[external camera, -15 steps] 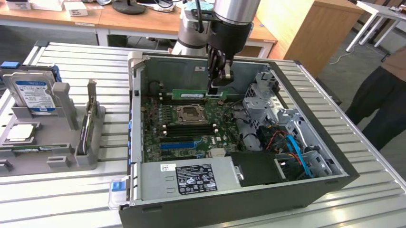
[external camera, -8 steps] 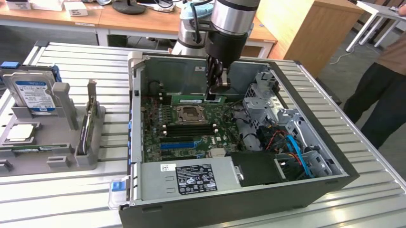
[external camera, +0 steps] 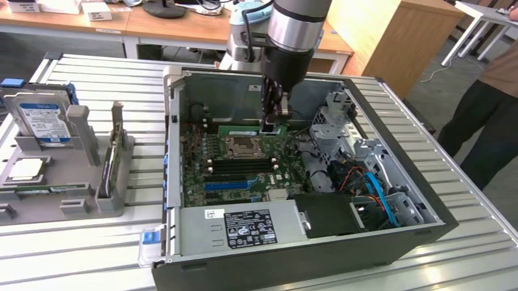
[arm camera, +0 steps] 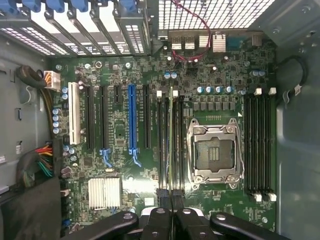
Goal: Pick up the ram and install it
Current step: 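Insert the ram into the slot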
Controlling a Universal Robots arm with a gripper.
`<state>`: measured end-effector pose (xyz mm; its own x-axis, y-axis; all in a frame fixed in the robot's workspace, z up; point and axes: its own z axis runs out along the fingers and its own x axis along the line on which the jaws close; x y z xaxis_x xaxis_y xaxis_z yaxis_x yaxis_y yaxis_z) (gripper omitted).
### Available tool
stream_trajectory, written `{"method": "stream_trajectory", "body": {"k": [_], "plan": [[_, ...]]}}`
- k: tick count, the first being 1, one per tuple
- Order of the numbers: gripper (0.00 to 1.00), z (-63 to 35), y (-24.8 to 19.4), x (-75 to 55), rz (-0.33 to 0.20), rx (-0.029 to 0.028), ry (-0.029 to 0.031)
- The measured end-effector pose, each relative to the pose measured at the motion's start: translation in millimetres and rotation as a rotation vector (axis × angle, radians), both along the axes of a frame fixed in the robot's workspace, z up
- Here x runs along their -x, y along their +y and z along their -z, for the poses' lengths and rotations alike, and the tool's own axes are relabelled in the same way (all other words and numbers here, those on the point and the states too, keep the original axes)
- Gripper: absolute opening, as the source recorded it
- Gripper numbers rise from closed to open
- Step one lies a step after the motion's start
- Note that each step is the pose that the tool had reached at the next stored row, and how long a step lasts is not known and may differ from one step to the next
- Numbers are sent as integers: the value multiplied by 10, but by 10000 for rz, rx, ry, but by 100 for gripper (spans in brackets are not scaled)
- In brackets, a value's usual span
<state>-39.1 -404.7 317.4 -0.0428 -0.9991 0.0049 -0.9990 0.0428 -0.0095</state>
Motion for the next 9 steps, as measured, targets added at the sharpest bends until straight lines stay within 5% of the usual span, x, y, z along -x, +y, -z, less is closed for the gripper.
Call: {"method": "stream_trajectory", "body": {"k": [9], "plan": [[12, 98, 0, 0, 13, -2, -1]]}}
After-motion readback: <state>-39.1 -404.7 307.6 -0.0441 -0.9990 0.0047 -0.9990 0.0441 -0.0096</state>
